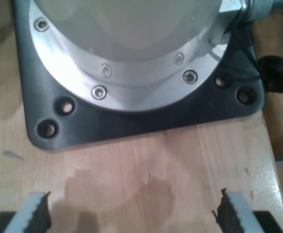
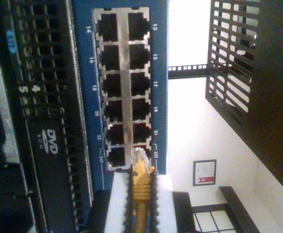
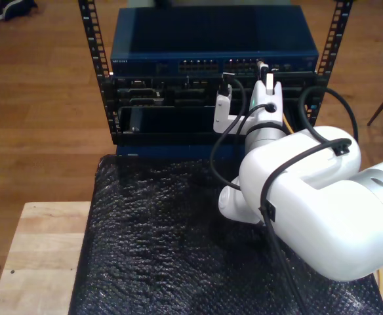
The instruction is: Grab the cable and plug it in
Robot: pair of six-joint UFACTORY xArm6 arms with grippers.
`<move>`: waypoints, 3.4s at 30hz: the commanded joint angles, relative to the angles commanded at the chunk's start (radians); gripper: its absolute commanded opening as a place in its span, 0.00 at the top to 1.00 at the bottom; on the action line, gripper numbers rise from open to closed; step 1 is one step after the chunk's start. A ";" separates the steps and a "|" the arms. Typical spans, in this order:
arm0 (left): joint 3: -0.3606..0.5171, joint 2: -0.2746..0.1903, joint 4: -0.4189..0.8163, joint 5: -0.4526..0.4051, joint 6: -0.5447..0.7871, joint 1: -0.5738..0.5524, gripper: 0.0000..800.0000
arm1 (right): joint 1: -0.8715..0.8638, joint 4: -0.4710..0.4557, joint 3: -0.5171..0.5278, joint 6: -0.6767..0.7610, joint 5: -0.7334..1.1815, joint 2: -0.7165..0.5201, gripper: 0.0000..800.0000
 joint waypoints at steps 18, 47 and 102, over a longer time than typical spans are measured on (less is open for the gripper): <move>0.000 0.000 0.000 0.002 0.000 0.000 0.00 | 0.000 0.000 -0.015 -0.002 0.002 0.014 1.00; 0.000 0.000 0.000 0.002 0.000 0.000 0.00 | -0.006 -0.021 -0.057 0.002 0.012 0.041 1.00; 0.000 0.000 0.000 0.002 0.000 0.000 0.00 | -0.232 -0.285 0.489 0.031 1.080 -0.842 0.07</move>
